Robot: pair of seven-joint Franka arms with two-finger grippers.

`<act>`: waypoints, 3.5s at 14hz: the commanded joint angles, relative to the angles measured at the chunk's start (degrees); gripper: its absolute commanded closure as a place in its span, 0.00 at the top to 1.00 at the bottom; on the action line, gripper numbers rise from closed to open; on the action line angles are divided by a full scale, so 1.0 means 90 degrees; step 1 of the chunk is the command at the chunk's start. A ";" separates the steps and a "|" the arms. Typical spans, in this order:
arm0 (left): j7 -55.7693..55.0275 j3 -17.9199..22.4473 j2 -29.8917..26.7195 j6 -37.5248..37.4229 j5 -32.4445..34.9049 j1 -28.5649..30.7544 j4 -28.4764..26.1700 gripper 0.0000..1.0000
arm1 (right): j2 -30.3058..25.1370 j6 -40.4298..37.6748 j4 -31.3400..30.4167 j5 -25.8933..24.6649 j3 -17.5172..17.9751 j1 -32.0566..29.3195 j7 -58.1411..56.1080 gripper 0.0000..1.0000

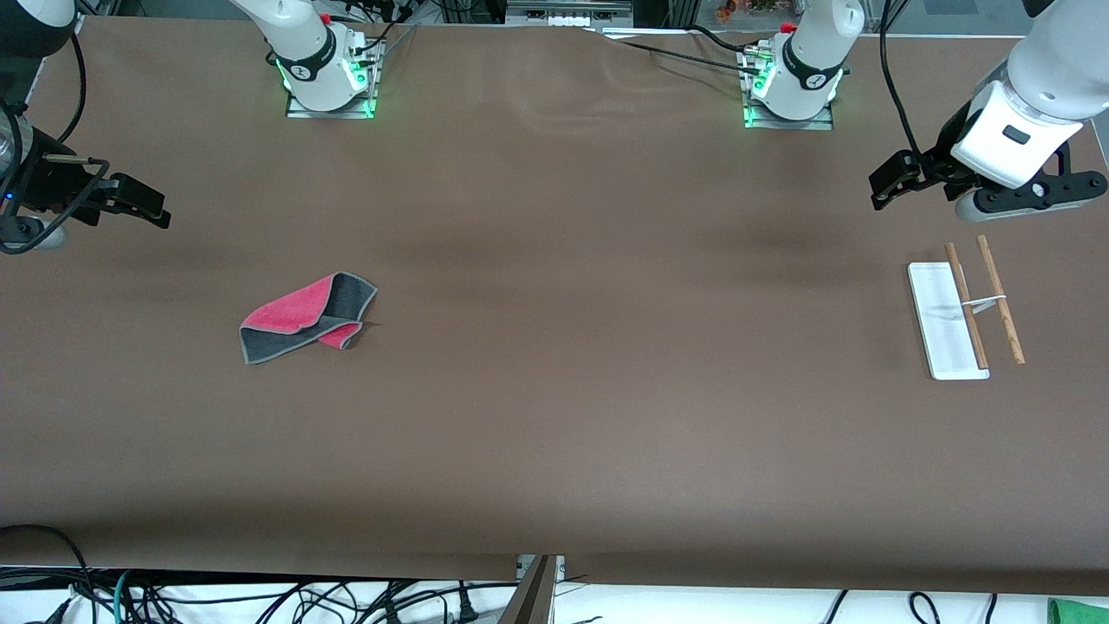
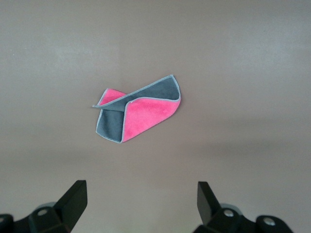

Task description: Pass towel and hang on rack

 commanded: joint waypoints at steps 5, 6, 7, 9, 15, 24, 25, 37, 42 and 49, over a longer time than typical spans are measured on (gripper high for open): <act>0.0098 0.0001 0.0223 -0.0209 -0.0115 0.0089 0.0292 1.00 | -0.0077 0.0015 -0.0023 -0.0075 0.0053 -0.0029 -0.0093 1.00; 0.0098 0.0001 0.0204 -0.0248 -0.0125 0.0089 0.0301 1.00 | -0.0067 0.0025 -0.0023 -0.0075 0.0053 -0.0029 -0.0093 1.00; 0.0098 0.0001 0.0223 -0.0239 -0.0134 0.0089 0.0350 1.00 | -0.0067 0.0025 -0.0013 -0.0075 0.0053 -0.0029 -0.0093 1.00; 0.0098 -0.0008 0.0233 -0.0248 -0.0125 0.0089 0.0370 1.00 | -0.0048 0.0025 0.0006 -0.0075 0.0053 -0.0029 -0.0035 1.00; 0.0098 0.0001 0.0243 -0.0268 -0.0115 0.0089 0.0380 1.00 | -0.0018 0.0025 0.0006 -0.0075 0.0053 0.0010 -0.0005 1.00; 0.0108 0.0001 0.0243 -0.0278 -0.0115 0.0128 0.0380 1.00 | 0.0021 0.0035 0.0016 -0.0065 0.0053 0.0001 0.0005 1.00; 0.0108 0.0001 0.0243 -0.0278 -0.0115 0.0128 0.0380 1.00 | 0.0011 0.0035 0.0016 -0.0065 0.0053 0.0001 0.0005 1.00; 0.0108 -0.0008 0.0243 -0.0278 -0.0125 0.0128 0.0380 1.00 | 0.1239 0.0044 0.0269 -0.0632 0.0092 0.0255 0.1737 1.00; 0.0108 -0.0018 0.0243 -0.0278 -0.0125 0.0119 0.0380 1.00 | 0.2625 0.0044 0.1127 -0.0389 0.0092 0.0381 0.4793 1.00; 0.0108 -0.0018 0.0243 -0.0278 -0.0125 0.0128 0.0380 1.00 | 0.3458 0.0443 0.1334 0.0265 0.0092 0.0537 0.6565 1.00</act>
